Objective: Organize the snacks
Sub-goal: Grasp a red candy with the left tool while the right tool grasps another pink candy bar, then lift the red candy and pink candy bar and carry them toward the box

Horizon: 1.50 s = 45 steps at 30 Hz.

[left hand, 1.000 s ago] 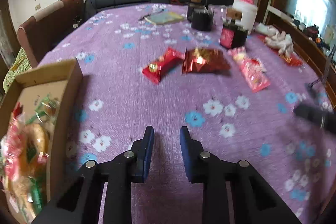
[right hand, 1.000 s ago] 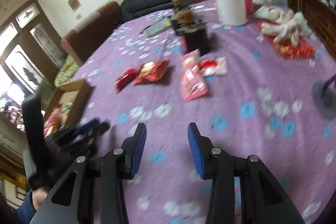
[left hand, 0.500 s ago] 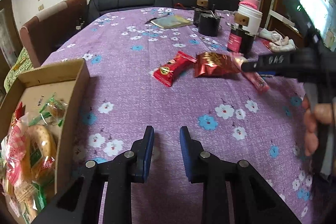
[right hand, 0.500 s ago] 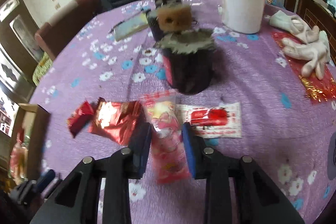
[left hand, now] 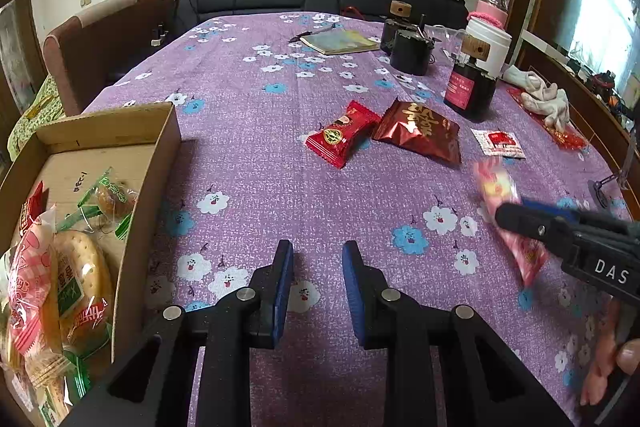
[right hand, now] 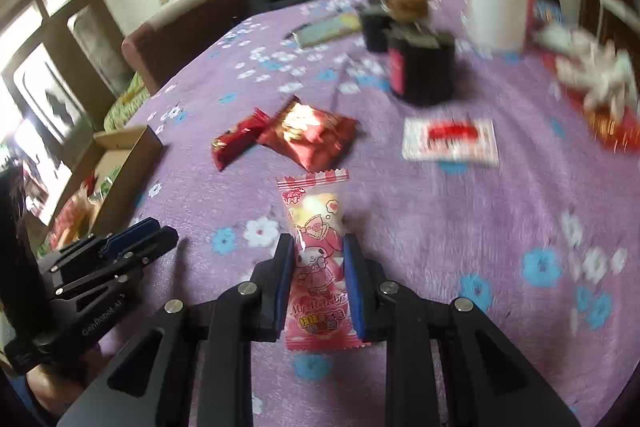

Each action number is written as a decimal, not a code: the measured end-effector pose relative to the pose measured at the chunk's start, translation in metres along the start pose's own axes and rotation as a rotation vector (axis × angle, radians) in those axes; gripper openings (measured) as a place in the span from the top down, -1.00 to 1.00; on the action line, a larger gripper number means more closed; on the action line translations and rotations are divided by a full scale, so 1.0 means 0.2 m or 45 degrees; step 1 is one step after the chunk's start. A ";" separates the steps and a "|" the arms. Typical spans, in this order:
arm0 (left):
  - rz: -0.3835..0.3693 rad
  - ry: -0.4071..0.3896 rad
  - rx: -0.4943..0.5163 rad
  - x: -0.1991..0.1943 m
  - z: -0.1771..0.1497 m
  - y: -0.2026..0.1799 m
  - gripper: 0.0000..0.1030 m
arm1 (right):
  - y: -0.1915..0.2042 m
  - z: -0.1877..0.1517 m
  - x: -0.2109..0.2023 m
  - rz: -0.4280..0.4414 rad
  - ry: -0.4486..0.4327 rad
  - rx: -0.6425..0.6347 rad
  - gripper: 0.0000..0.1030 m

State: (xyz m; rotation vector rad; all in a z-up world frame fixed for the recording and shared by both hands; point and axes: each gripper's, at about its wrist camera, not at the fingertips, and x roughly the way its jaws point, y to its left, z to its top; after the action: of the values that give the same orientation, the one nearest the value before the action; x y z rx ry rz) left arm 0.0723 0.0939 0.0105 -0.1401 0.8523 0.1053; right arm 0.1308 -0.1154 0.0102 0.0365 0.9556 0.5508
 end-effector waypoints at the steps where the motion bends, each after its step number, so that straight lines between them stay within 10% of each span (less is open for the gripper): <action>1: -0.006 0.006 -0.002 0.01 0.00 0.00 0.49 | -0.02 0.00 0.02 0.016 0.012 0.014 0.55; 10: 0.023 0.064 0.013 0.01 0.06 -0.05 0.45 | -0.07 -0.03 0.03 0.084 0.012 0.022 0.54; 13: 0.075 0.090 0.056 0.02 0.20 -0.09 -0.11 | -0.10 -0.02 0.03 0.128 0.016 0.062 0.54; 17: 0.203 0.018 0.120 0.07 0.36 -0.15 -0.37 | -0.10 -0.02 0.03 0.144 0.019 0.077 0.54; 24: 0.217 0.147 0.169 0.36 0.51 -0.15 -0.37 | -0.14 -0.01 0.03 0.200 0.029 0.135 0.54; 25: 0.207 0.155 0.158 0.39 0.52 -0.14 -0.34 | -0.14 -0.01 0.03 0.201 0.028 0.139 0.54; 28: 0.156 0.191 0.104 0.45 0.52 -0.12 0.58 | -0.13 -0.02 0.03 0.197 0.027 0.134 0.54; 45: 0.175 0.003 0.174 0.00 -0.04 -0.19 0.60 | 0.10 -0.05 0.05 0.089 0.061 -0.083 0.50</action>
State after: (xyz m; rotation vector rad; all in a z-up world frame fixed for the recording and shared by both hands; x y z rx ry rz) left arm 0.0715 0.0543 0.0079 0.0472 0.8686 0.1754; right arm 0.1189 -0.0950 0.0022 -0.0017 0.9850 0.6498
